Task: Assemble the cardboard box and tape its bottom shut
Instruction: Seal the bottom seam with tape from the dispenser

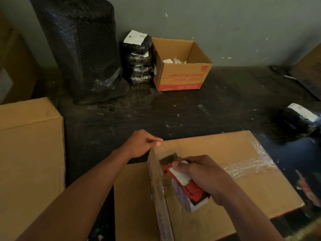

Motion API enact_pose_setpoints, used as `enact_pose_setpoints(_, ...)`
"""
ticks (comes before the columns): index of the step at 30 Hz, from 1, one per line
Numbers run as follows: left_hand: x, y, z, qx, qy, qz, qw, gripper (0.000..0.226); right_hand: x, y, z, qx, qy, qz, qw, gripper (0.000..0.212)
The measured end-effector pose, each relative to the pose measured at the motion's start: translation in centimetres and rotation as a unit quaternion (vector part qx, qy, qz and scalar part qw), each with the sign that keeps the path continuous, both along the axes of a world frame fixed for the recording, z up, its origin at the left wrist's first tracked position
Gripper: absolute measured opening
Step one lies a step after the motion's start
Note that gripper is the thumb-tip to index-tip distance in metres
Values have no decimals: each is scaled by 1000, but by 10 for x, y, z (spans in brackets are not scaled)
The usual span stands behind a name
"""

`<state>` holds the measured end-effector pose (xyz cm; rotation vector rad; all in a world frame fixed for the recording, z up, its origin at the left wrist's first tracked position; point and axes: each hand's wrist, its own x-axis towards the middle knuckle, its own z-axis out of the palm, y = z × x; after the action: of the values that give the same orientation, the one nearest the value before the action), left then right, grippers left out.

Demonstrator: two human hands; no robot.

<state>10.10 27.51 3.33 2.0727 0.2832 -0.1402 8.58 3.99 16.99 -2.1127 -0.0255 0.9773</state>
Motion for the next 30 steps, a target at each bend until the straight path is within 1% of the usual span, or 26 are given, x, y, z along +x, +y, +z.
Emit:
enact_pose_setpoints(5,3,-4,9,82,-19,-20,996,19,-14,-18,3,6,18,-27,999,20)
enact_pose_setpoints(8,0,-17,17,167,-17,-36,985,26,-21,-19,1,6,24,-38,999,20)
enact_pose_setpoints(9,-3,-22,18,187,-16,-39,981,31,-23,-19,1,8,30,-43,999,20)
enact_pose_setpoints(12,-19,-30,10,212,-5,-51,976,68,-27,-22,0,12,43,-48,998,21)
enact_pose_setpoints(13,-24,-31,7,216,-11,-54,975,72,-29,-23,-1,12,45,-50,998,21)
enact_pose_setpoints(16,-32,-34,0,210,-36,-44,976,71,-34,-22,-3,12,26,-39,999,22)
enact_pose_setpoints(21,-35,-37,-4,193,-36,-26,980,69,-39,-28,1,8,-12,-26,1000,20)
enact_pose_setpoints(30,-36,-41,-1,200,-17,-9,980,67,-60,-58,13,-7,15,-8,1000,20)
